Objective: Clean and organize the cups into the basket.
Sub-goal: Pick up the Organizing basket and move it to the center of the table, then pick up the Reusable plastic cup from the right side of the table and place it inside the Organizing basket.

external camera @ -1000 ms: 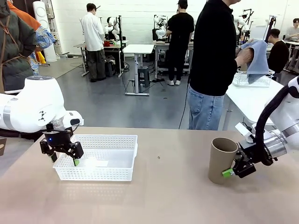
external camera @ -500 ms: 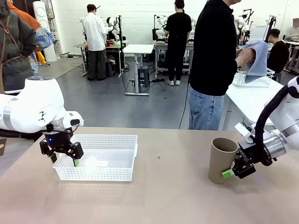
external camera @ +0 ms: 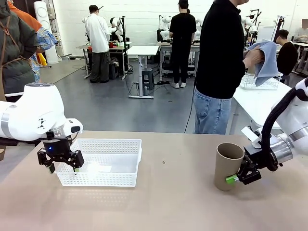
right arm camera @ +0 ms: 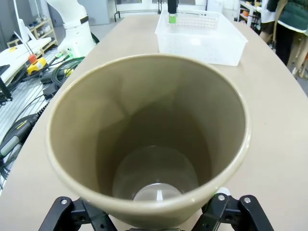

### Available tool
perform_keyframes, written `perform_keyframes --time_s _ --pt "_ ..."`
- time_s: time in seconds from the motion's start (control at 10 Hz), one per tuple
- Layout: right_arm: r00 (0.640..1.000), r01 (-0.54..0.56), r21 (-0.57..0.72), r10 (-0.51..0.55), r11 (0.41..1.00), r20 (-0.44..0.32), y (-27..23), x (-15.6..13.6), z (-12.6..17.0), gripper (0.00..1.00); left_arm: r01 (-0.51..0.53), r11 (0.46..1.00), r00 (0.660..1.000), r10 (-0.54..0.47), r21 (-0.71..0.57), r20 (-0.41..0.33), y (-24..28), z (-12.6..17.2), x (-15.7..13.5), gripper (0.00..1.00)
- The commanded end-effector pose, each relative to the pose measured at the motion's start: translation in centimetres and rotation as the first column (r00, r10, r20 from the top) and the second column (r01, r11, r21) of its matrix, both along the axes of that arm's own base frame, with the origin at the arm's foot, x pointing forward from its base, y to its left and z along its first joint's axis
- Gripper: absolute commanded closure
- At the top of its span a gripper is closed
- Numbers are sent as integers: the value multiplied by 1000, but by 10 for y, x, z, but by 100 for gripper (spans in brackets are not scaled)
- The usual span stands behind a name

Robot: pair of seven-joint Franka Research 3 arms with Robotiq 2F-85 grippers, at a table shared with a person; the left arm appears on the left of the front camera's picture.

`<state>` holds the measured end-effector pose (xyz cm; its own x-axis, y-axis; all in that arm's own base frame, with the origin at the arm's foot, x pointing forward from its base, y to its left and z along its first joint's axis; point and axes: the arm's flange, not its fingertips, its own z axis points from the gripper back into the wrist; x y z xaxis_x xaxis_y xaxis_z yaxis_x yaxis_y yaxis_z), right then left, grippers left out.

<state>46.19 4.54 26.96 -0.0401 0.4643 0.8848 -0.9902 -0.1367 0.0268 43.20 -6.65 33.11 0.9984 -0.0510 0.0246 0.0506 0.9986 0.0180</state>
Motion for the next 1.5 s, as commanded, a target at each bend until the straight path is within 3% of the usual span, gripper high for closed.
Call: perform_keyframes --time_s 0.0,0.1,0.2,0.3,0.4,0.5,0.6,0.7,0.8,1.0,1.1,1.2,1.3,1.4 --pt "999 -30 21 29 999 18 1 5 -3 81 -2 1000 1000 1 -21 -8 -1 -3 3 0" --pt "1000 -27 23 27 999 15 0 5 -3 100 2 999 1000 -2 -34 1 0 -3 3 60" --pt "1000 -28 22 28 999 14 0 5 -3 100 2 999 1000 -2 -36 0 0 -3 3 60" --pt "1000 -28 24 28 999 14 -1 5 -3 100 1 999 1000 -1 -35 -1 0 -2 3 100" --pt "1000 -25 24 25 999 11 -1 5 -3 77 3 999 1000 -3 -34 -2 1 -2 3 64" --pt "1000 -26 25 25 999 6 -1 5 -3 77 4 999 1000 -4 -34 0 2 -2 3 100" --pt "1000 -27 24 27 999 4 -1 5 -4 100 5 999 1000 -5 -33 0 2 -2 3 100" --pt "1000 -28 24 28 999 2 -1 5 -4 77 7 999 1000 -7 -33 -2 2 -2 3 100" --pt "1000 -29 25 29 999 2 -2 5 -4 100 7 999 1000 -7 -33 -3 2 -2 4 100" --pt "999 -35 26 35 999 1 -1 5 -5 100 8 999 1000 -8 -32 -4 2 -2 5 100" --pt "999 -39 28 39 999 5 -1 3 -3 77 9 999 1000 -9 -33 -4 2 -2 5 100" --pt "999 -40 30 40 999 10 0 0 0 77 16 999 1000 -16 -33 -2 1 -2 4 100" --pt "1000 -2 48 3 999 -16 3 -5 9 100 31 998 999 -31 -50 10 -3 -2 3 100" --pt "995 87 77 -83 993 -61 8 -17 22 100 20 999 1000 -20 -45 4 -10 -2 2 100"
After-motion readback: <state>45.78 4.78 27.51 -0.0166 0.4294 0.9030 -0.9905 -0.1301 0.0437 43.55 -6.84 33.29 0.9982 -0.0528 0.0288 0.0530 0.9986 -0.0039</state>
